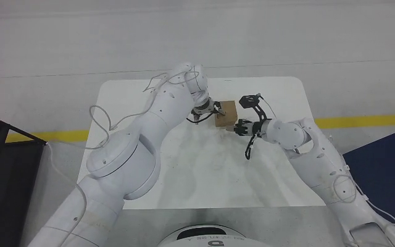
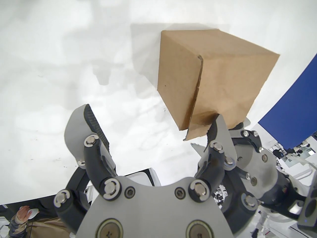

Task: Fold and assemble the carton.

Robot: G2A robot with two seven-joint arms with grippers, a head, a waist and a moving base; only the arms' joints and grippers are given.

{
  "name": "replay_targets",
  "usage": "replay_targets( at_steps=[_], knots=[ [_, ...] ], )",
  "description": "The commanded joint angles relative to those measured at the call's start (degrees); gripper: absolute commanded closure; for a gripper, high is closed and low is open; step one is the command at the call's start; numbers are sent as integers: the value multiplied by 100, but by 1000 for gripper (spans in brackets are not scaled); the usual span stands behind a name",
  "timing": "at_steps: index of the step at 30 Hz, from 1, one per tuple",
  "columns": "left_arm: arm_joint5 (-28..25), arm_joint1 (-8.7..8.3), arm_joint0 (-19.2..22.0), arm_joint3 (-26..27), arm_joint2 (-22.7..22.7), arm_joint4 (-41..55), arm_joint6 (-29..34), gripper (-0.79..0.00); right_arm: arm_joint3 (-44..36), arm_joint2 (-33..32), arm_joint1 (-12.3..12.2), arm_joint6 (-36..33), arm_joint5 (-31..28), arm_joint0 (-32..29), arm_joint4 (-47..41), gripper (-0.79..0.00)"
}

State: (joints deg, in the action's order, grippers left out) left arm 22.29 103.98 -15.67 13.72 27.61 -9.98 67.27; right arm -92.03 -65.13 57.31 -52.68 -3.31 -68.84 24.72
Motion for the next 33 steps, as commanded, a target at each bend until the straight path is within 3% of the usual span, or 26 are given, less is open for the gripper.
replay_targets(
  at_steps=[1,5,9,18,33],
  knots=[
    [-2,39,4,-36,-12,-40,-8,-785,-48,-215,-31,61,-230,-125,-254,-480],
    [-9,111,0,-103,-40,-130,-5,-785,-75,-437,-47,430,-134,-299,-417,-459],
    [-24,167,-10,-180,-37,-170,-5,-785,-85,-374,-15,692,345,-291,-280,-523],
    [-84,237,-7,-317,10,-222,1,-785,-4,3,48,503,666,-61,203,-563],
    [-220,271,6,-411,152,-221,8,-785,165,324,155,600,1271,149,694,-496]
  ],
)
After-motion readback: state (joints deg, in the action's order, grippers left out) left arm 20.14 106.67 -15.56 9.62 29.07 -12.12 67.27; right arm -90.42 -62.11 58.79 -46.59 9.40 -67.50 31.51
